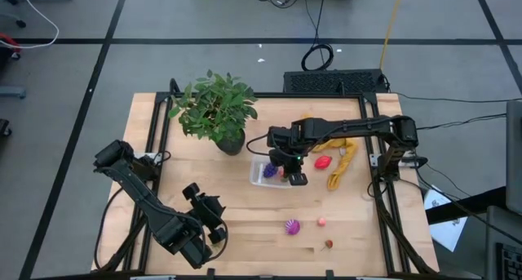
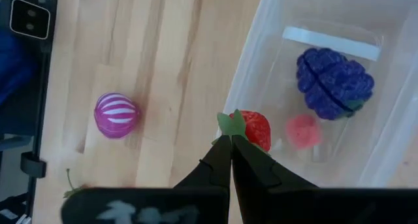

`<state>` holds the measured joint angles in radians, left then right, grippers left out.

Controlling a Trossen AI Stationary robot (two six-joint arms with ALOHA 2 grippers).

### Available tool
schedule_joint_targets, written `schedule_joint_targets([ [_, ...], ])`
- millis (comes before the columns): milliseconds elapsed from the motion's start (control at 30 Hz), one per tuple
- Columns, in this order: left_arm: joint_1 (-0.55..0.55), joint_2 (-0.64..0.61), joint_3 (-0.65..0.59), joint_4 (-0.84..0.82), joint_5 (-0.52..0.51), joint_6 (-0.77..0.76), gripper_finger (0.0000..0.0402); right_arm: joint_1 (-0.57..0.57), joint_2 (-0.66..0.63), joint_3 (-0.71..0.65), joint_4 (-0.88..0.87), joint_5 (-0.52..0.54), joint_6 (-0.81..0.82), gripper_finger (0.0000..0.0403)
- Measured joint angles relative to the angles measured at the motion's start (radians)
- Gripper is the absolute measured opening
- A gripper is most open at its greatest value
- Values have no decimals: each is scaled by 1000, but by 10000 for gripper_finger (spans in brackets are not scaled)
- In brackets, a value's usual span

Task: Pick and placing Produce into tupperware
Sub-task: Put the middle strawberry into the bin

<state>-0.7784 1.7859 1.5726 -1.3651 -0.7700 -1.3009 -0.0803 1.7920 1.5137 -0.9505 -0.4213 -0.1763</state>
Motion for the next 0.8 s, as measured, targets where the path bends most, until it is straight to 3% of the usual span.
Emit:
schedule_joint_targets([
  [800, 0, 0, 0, 0, 0, -13, 177, -12, 0, -133, 161, -1, 7, 0],
])
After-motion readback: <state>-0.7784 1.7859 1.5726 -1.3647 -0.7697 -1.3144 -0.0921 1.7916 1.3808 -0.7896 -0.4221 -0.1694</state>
